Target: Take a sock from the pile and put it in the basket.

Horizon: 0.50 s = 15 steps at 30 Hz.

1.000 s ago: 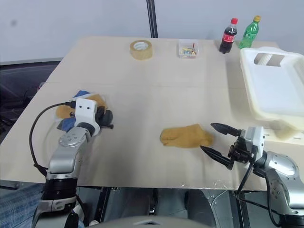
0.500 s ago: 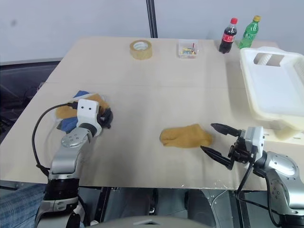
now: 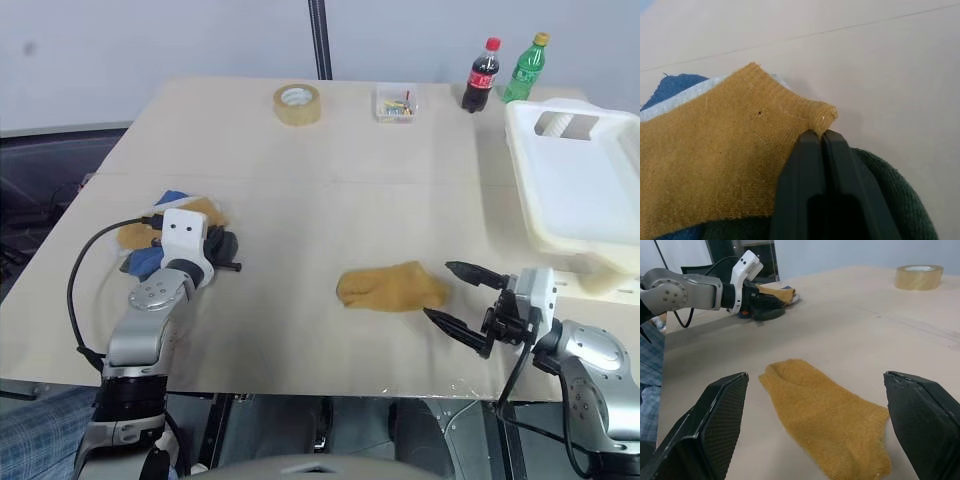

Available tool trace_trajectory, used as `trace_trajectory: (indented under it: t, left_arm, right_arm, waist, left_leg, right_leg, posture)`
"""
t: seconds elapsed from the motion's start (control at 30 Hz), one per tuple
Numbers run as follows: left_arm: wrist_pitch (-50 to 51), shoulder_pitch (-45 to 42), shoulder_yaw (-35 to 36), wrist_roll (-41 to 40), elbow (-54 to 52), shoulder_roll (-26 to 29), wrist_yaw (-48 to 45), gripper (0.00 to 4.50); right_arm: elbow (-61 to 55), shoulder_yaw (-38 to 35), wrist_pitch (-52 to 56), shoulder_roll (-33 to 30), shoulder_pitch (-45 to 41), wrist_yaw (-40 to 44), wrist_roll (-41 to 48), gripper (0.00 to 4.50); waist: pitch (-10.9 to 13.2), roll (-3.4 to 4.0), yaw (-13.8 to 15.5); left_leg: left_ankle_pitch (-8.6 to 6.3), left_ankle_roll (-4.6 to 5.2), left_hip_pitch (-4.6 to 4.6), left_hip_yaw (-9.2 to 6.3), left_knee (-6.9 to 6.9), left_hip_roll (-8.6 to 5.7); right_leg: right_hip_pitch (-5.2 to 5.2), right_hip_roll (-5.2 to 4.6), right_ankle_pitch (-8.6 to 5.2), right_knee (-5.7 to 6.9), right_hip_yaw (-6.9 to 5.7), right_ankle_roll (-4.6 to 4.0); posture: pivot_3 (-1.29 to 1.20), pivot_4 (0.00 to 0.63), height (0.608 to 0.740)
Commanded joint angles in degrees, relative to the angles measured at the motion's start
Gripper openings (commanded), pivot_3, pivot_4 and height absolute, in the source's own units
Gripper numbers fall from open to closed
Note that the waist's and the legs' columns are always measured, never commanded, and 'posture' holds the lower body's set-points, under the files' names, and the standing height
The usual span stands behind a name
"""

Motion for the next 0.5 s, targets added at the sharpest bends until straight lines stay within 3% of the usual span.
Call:
trace_trajectory:
  t: [0.03, 0.3, 0.5]
  left_arm:
    - [-4.56, -1.51, 1.41, -1.35, -3.3, -0.67, -0.19, 0.02]
    - [-6.67, -3.77, 1.08, -2.28, -4.95, -1.2, -0.5, 0.02]
    - [-0.16, -6.29, -5.88, -2.21, -1.06, -4.66, -2.08, 0.02]
  right_arm:
    - [-0.78, -0.44, -1.4, 0.29, 0.5, 0.34, 0.18, 4.5]
    - [-0.93, -0.14, -1.26, 0.7, 0.36, -0.06, -0.1, 4.5]
    - [-0.69, 0.32, -1.48, 1.13, -0.2, -0.33, -0.45, 4.5]
  waist:
    - [0.0, 0.0, 0.02]
    - [0.0, -0.01, -0.07]
    - [0.01, -0.02, 0.23]
  left_leg:
    - [0.0, 0.0, 0.0, 0.0, 0.0, 0.0]
    - [0.0, 0.0, 0.0, 0.0, 0.0, -0.01]
    - [0.0, 0.0, -0.01, -0.01, 0.02, -0.09]
  right_leg:
    - [0.0, 0.0, 0.0, 0.0, 0.0, 0.0]
    - [0.0, -0.01, 0.0, 0.0, 0.0, 0.0]
    - [0.02, 0.0, 0.0, 0.0, -0.03, 0.01]
  posture:
    - [0.0, 0.15, 0.74]
    - [0.0, 0.15, 0.74]
    - [0.0, 0.15, 0.74]
